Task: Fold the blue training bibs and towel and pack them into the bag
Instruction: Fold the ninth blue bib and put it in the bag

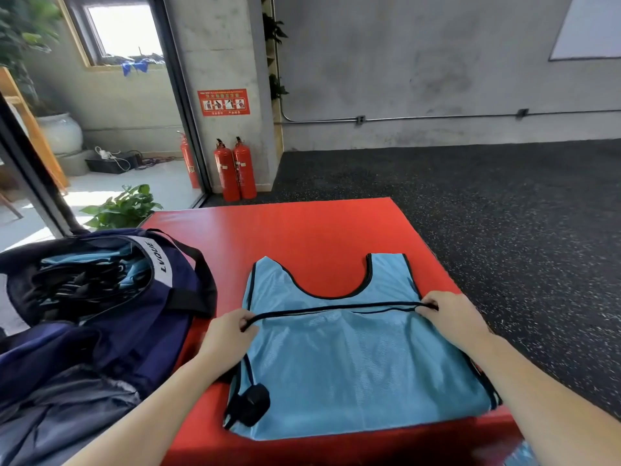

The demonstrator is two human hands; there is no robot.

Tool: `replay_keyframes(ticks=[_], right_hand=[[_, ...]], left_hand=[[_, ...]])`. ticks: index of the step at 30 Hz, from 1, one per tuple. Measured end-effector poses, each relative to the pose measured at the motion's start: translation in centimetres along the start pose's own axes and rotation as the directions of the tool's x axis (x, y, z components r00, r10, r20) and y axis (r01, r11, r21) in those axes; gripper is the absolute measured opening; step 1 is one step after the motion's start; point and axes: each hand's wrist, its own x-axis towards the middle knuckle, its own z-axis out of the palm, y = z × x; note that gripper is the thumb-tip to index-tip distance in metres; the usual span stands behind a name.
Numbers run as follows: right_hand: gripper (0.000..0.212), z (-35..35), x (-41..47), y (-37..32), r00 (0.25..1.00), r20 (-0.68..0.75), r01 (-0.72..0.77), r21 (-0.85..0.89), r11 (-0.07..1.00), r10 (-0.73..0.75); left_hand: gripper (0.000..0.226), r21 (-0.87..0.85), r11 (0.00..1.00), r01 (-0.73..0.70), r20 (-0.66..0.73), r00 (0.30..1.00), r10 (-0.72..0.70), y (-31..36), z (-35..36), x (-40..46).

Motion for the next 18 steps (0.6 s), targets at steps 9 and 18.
replay_keyframes(ticks=[9,18], right_hand=[[0.029,0.3,-0.8,-3.9,0.992,-0.124,0.012,-0.098,0.995,-0.024],[0.024,5.9,0.5,-15.5,0.978,0.071,0.179,0.192,0.965,-0.195]], left_hand=[[0.035,0.011,1.000,-0.005,-0.011,1.000,0.005,1.0,0.4,-0.2],[0.031,-0.148,0.988,0.036,-0.136,0.989,-0.056,1.4,-0.2,3.6]])
